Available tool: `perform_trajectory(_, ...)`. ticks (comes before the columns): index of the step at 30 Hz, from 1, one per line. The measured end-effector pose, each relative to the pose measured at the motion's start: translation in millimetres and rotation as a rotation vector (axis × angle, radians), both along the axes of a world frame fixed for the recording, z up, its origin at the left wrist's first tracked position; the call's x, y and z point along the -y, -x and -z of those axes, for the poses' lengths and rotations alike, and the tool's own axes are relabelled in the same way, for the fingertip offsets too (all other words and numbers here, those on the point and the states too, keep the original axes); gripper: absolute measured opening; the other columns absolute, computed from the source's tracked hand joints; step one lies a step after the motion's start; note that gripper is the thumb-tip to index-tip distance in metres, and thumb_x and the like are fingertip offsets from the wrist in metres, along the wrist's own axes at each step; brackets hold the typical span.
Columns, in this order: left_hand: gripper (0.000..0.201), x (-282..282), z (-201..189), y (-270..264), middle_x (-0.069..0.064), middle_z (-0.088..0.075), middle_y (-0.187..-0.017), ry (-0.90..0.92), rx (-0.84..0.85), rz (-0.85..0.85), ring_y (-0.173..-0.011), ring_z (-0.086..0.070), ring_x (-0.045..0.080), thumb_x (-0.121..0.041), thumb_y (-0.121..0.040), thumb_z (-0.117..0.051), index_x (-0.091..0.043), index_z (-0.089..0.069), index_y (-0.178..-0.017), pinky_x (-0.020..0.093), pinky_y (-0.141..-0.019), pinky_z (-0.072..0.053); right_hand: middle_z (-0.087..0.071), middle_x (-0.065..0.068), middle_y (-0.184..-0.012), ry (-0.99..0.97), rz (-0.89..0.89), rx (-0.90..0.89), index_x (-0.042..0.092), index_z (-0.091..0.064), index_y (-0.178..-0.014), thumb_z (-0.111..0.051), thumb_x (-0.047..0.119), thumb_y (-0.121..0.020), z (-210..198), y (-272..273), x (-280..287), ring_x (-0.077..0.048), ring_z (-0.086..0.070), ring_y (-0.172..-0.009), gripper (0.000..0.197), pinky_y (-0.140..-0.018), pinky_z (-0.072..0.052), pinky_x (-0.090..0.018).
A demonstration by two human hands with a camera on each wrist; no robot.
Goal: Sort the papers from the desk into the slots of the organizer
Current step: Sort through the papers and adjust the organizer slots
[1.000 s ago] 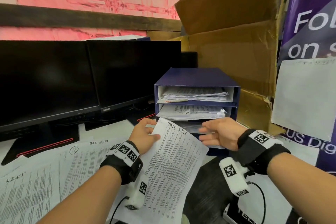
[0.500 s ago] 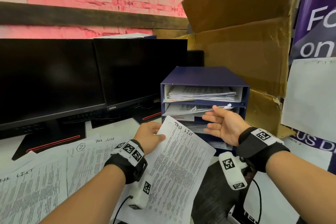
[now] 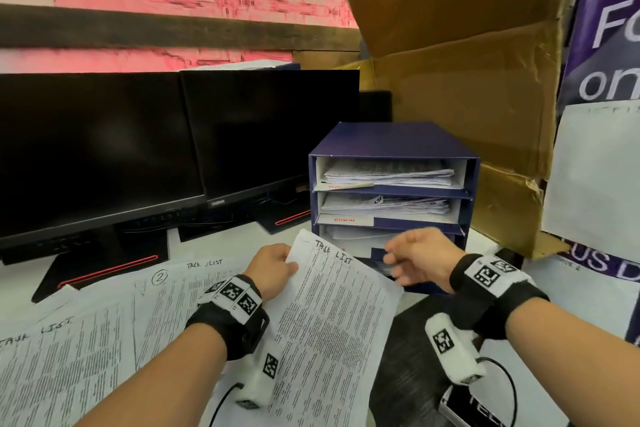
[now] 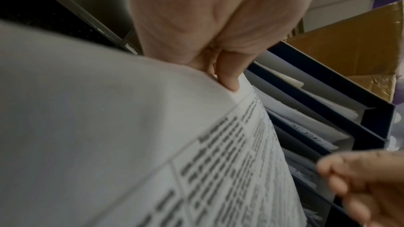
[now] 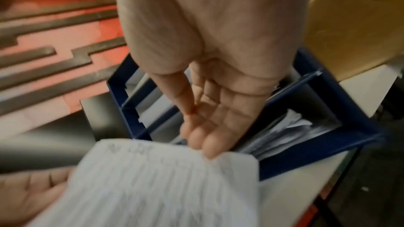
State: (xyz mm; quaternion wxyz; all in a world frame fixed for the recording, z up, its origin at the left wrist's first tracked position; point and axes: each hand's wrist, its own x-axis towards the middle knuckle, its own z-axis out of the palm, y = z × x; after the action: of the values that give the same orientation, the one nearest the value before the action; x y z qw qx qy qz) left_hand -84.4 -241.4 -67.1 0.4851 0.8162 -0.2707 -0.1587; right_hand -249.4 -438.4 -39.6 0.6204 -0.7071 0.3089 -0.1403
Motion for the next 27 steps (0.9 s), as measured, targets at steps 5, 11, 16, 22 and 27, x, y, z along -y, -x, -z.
perform_trajectory(5,0.022,5,1,5,0.013,-0.067,-0.11,0.027,-0.028,0.018,-0.104,-0.063,0.028,0.002,-0.093,-0.047,-0.003,-0.061,-0.108,0.042,-0.096,-0.049,-0.063,-0.011,-0.103,0.165,-0.041,-0.362,0.004,-0.056,-0.117,-0.065,0.024,-0.09,31,14,8,-0.023,-0.064,-0.084,0.035,-0.075,-0.059,-0.038)
perform_trajectory(11,0.021,10,12,12,0.012,-0.064,-0.108,-0.017,-0.008,0.022,-0.1,-0.061,0.025,0.0,-0.095,-0.044,-0.004,-0.059,-0.108,0.037,-0.092,-0.048,-0.058,-0.006,-0.124,-0.073,-0.187,-0.309,0.016,-0.033,-0.145,-0.068,0.033,-0.088,60,26,12,-0.029,-0.054,-0.118,0.069,-0.091,-0.048,-0.039)
perform_trajectory(16,0.023,10,19,18,0.011,-0.064,-0.11,-0.111,0.036,0.065,-0.107,-0.06,0.026,0.001,-0.093,-0.043,-0.001,-0.06,-0.109,0.034,-0.094,-0.047,-0.067,-0.005,-0.096,0.032,-0.249,-0.351,0.014,-0.058,-0.117,-0.068,0.025,-0.088,62,25,4,-0.02,-0.068,-0.087,0.033,-0.089,-0.056,-0.043)
perform_trajectory(22,0.026,9,17,18,0.007,-0.061,-0.114,-0.133,0.066,0.082,-0.109,-0.057,0.022,-0.001,-0.095,-0.043,-0.004,-0.058,-0.116,0.028,-0.09,-0.042,-0.053,-0.009,-0.133,0.118,-0.265,-0.457,0.019,-0.033,-0.145,-0.07,0.027,-0.086,55,20,4,-0.023,-0.061,-0.107,0.07,-0.09,-0.054,-0.037)
perform_trajectory(27,0.021,3,15,13,0.006,-0.063,-0.113,-0.063,0.003,0.071,-0.111,-0.058,0.024,-0.003,-0.096,-0.045,-0.01,-0.057,-0.112,0.041,-0.102,-0.044,-0.056,0.002,-0.114,0.181,-0.197,-0.354,0.026,-0.043,-0.127,-0.075,0.027,-0.081,60,22,5,-0.022,-0.056,-0.112,0.056,-0.097,-0.048,-0.041)
